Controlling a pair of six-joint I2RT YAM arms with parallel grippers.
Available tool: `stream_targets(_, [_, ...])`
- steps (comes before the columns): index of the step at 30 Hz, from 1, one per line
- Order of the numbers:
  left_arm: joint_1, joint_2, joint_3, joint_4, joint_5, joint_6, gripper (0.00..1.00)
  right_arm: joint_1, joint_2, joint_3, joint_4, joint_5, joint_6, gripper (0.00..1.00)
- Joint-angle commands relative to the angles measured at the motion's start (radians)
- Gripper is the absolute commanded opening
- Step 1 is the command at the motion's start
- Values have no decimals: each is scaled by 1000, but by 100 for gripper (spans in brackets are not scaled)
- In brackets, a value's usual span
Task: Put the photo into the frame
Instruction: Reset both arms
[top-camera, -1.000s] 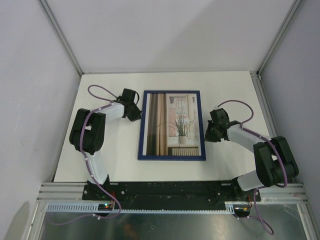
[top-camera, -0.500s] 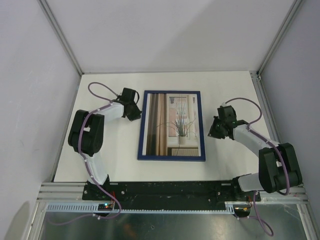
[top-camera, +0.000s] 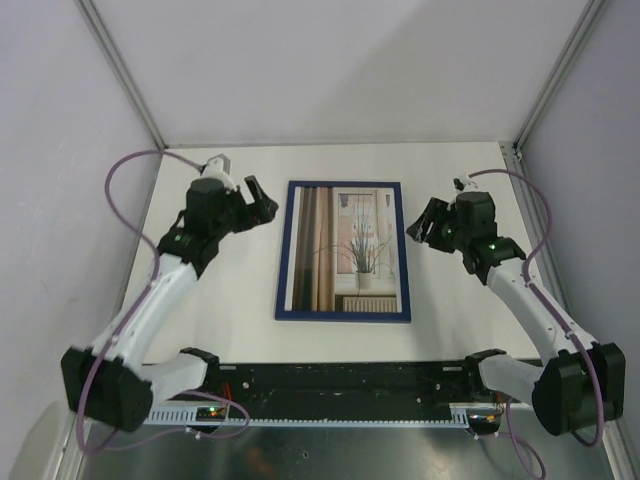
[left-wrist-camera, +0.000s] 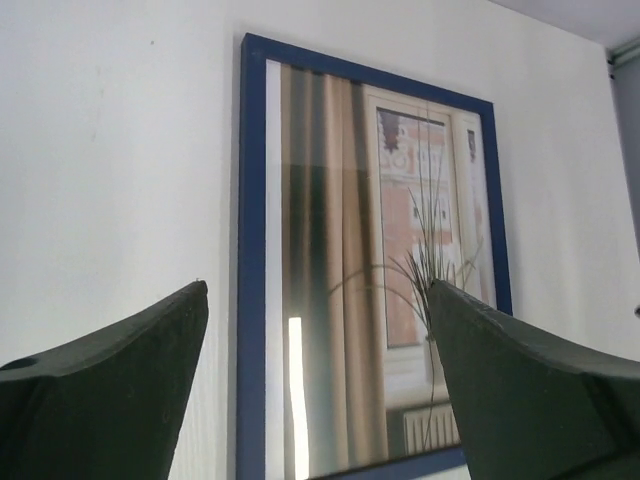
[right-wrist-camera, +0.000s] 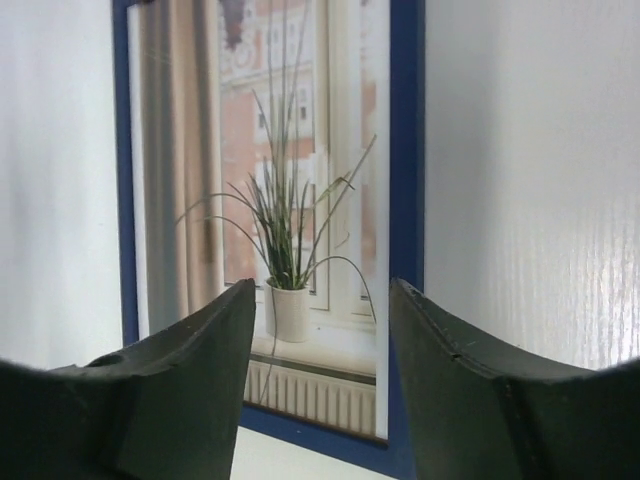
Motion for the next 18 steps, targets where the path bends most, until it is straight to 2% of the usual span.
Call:
stream_targets(1, [-5,-183,-125,-29,55,70,98,3,-68,38,24,-42,-2,65])
stream_targets(7, [-4,-350,-237,-36,44,42,100,43,-104,35,3,-14,1,79])
stream_targets(18, [-4,-350,-241,-42,27,14,100,70,-100,35,-10,13,9,83])
